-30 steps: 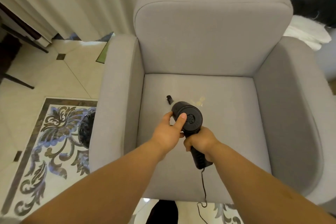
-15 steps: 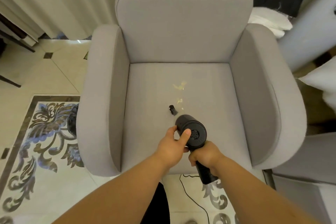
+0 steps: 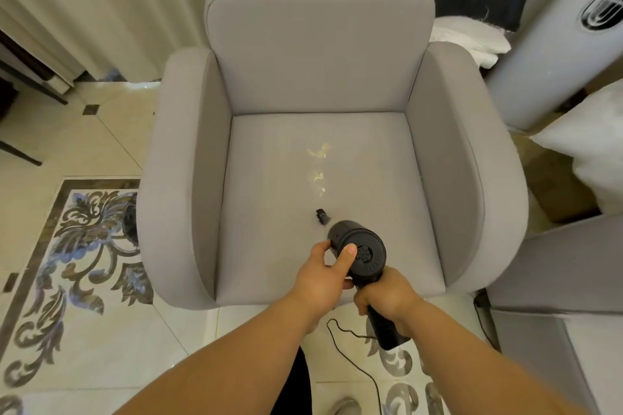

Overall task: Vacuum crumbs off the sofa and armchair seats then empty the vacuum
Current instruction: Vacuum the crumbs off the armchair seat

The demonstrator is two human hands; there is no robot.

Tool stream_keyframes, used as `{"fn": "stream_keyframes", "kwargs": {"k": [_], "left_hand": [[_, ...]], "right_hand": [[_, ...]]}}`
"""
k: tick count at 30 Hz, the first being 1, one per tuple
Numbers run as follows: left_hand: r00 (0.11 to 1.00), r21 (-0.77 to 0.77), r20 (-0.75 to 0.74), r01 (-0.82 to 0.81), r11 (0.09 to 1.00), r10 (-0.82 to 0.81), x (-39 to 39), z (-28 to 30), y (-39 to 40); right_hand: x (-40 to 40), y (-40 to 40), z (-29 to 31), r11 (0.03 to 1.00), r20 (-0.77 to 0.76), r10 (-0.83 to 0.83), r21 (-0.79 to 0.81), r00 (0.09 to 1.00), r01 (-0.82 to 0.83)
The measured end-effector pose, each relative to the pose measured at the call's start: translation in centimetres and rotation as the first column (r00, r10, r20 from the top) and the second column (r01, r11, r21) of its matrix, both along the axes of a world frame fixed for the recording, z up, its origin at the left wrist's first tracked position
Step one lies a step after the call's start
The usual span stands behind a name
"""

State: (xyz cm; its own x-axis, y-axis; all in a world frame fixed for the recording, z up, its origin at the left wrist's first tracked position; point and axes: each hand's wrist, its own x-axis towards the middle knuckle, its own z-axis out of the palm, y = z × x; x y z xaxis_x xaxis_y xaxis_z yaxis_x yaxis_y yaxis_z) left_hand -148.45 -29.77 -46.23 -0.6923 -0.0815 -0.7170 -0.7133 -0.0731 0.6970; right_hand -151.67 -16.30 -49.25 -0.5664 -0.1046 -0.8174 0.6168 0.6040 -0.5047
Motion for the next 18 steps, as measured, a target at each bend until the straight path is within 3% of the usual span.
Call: {"fn": "stream_keyframes", "kwargs": {"k": [8, 18], "left_hand": [[0.997, -0.04, -0.082, 0.012, 0.999, -0.015, -8.0, 1.6, -3.0], [0.991, -0.077, -0.073, 0.109, 0.991, -0.115, -20.8, -0.9, -7.5]], "right_hand": [[-7.5, -3.5, 1.7, 0.997, -0.082, -0.068, -0.031, 0.994, 0.065], [-18.8, -8.3, -0.7, 0.985, -0.087, -0.171, -0.032, 0.981, 0.169]]}}
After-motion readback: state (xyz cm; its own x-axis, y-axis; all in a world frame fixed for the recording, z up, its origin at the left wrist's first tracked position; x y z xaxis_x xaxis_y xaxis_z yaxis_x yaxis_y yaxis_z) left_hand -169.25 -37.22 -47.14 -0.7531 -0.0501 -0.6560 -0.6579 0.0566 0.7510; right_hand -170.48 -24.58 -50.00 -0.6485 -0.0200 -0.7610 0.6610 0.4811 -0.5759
